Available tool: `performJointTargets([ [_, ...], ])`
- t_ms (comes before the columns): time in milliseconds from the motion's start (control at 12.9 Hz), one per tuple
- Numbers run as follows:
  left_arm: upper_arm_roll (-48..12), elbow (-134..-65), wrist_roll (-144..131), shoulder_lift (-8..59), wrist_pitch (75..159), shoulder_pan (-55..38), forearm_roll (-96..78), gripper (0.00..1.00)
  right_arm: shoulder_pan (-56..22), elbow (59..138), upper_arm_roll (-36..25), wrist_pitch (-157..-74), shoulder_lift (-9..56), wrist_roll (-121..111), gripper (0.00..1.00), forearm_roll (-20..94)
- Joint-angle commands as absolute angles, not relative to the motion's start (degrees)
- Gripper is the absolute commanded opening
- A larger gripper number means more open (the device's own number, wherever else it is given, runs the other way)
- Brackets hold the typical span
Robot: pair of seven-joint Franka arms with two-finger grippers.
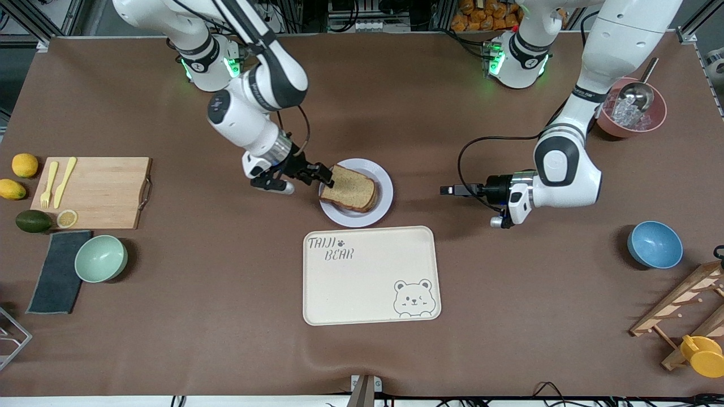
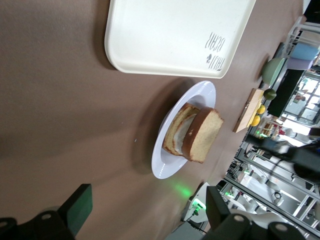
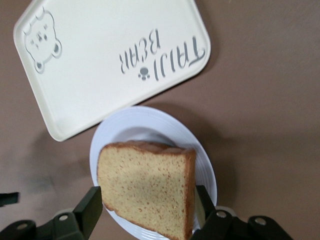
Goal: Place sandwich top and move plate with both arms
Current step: 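Withdraw the right gripper while the left gripper reaches the plate rim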
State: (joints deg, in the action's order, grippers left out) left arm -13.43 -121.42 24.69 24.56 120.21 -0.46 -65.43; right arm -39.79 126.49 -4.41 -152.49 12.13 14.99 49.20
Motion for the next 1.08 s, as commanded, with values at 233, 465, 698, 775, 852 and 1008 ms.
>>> performJointTargets([
  [233, -13.4, -122.9, 25.2, 24.8, 128.4, -6.4, -70.5, 0.93, -27.9, 117.7, -8.8, -128.7, 7.3, 14.3, 0.86, 36.2],
  [465, -13.4, -122.6, 24.7, 25.0, 131.2, -9.0, -70.6, 0.85, -21.4, 111.6, -9.0, -120.0, 7.7, 14.0, 0.87, 30.3],
  [698, -13.4, -121.9, 25.0, 26.5, 133.6, -12.1, -76.5, 0.82, -17.9, 109.0, -9.0, -118.7, 7.8, 13.8, 1.0, 26.0],
  [775, -13.4, -121.7, 25.5, 26.8, 134.8, -13.2, -78.6, 0.82, -16.4, 107.3, -9.0, -118.7, 8.0, 12.8, 1.0, 24.6],
  [852, -13.4, -121.6, 25.5, 27.4, 135.5, -13.9, -78.9, 0.82, -14.5, 105.9, -8.9, -118.6, 8.0, 10.0, 1.0, 23.1],
  [1008, -13.4, -120.9, 25.6, 28.8, 137.6, -15.4, -80.3, 0.82, -9.5, 104.0, -8.6, -118.0, 8.1, 4.0, 1.0, 22.7],
])
